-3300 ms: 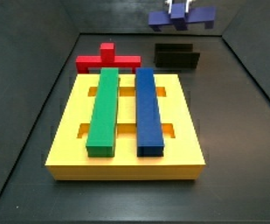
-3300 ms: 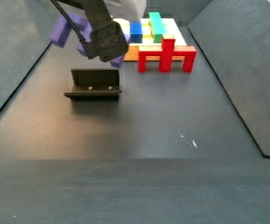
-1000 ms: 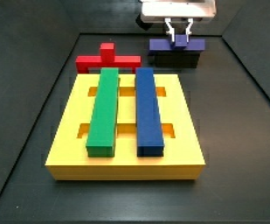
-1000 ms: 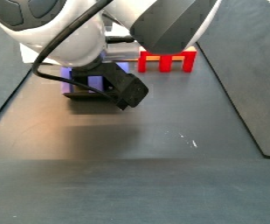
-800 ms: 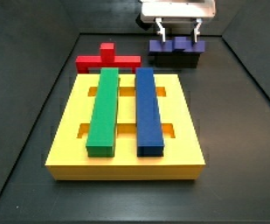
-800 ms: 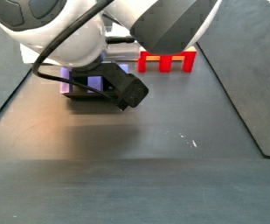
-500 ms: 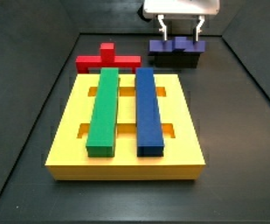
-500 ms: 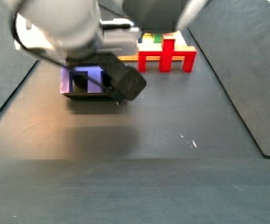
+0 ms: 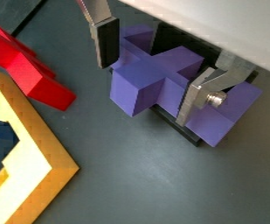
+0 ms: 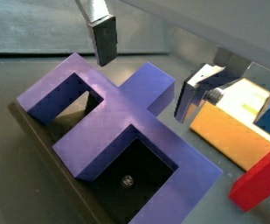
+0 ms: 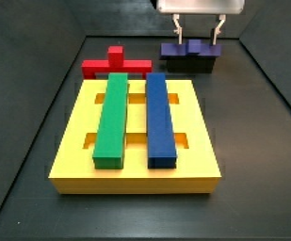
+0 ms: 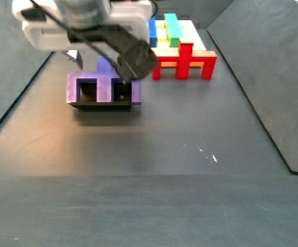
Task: Pick up the purple object. Move up. Place the purple object on the fixture. Regrasp the purple object. Move to above the board. Insert the purple object.
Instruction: Regrasp the purple object.
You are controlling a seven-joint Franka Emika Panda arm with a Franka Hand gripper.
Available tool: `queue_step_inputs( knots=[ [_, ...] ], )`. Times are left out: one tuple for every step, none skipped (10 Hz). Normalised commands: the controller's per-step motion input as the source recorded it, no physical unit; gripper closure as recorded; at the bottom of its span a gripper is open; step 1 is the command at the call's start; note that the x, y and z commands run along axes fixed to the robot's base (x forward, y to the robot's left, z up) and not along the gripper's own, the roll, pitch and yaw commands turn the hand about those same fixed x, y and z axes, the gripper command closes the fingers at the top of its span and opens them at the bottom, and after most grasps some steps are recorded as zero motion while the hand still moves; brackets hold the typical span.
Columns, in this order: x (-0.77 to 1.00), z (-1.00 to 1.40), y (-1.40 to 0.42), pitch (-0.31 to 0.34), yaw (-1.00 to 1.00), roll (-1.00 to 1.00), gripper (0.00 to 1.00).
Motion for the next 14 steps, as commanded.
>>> queue_step_inputs(
  knots=[
    [0.00,0.08,-0.19,0.000,0.00,0.89,0.00],
    [0.00,0.07,-0.18,0.000,0.00,0.93,0.00],
    [0.00,0.07,-0.15,0.000,0.00,1.00,0.00],
    [0.00,0.07,-0.13,0.051,0.00,1.00,0.00],
    [0.00,0.05,-0.11,0.080,0.00,1.00,0.00],
    [0.00,0.04,-0.10,0.091,0.00,1.00,0.00],
    [0.00,0.03,-0.10,0.109,0.00,1.00,0.00],
    [0.00,0.00,-0.09,0.117,0.01,1.00,0.00],
    [0.00,0.00,-0.09,0.123,0.01,1.00,0.00],
    [0.00,0.00,-0.09,0.114,0.02,1.00,0.00],
    [0.00,0.00,-0.09,0.114,0.02,1.00,0.00],
    [0.00,0.00,-0.09,0.120,0.02,1.00,0.00],
    [0.00,0.00,-0.08,0.134,0.03,1.00,0.00],
    [0.00,0.00,-0.06,0.140,0.04,1.00,0.00]
  ],
)
